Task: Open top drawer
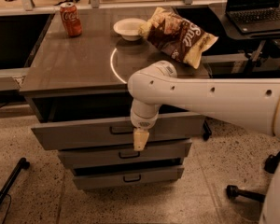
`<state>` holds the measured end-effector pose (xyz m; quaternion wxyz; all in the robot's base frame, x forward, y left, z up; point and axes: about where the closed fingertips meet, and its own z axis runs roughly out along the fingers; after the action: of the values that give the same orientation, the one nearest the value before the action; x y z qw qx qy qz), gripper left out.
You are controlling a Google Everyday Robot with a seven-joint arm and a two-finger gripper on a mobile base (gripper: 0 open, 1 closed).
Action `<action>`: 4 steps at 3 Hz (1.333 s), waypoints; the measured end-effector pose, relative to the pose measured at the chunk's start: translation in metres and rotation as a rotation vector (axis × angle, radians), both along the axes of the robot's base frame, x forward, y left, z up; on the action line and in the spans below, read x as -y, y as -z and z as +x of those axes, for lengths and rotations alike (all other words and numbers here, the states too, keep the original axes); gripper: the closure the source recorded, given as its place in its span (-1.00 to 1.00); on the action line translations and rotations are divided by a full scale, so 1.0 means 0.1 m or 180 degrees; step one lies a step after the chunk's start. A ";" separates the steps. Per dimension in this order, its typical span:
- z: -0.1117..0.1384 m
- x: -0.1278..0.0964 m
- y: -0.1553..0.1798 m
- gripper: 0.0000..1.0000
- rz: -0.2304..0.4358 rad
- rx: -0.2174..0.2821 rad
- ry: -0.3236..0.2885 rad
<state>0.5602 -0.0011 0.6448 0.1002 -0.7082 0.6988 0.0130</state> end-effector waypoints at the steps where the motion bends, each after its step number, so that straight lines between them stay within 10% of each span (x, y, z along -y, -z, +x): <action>1: -0.12 0.09 -0.02 -0.03 0.0001 -0.0034 0.0050; 3: -0.48 0.14 -0.15 0.92 0.0095 -0.0040 0.0074; 4: -0.55 0.14 -0.15 1.00 0.0109 -0.0033 0.0091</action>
Offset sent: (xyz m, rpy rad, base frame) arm -0.0520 -0.0178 0.0172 0.0395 0.0108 -0.0290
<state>0.5056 -0.0155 0.6599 0.1089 -0.6962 0.7090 0.0273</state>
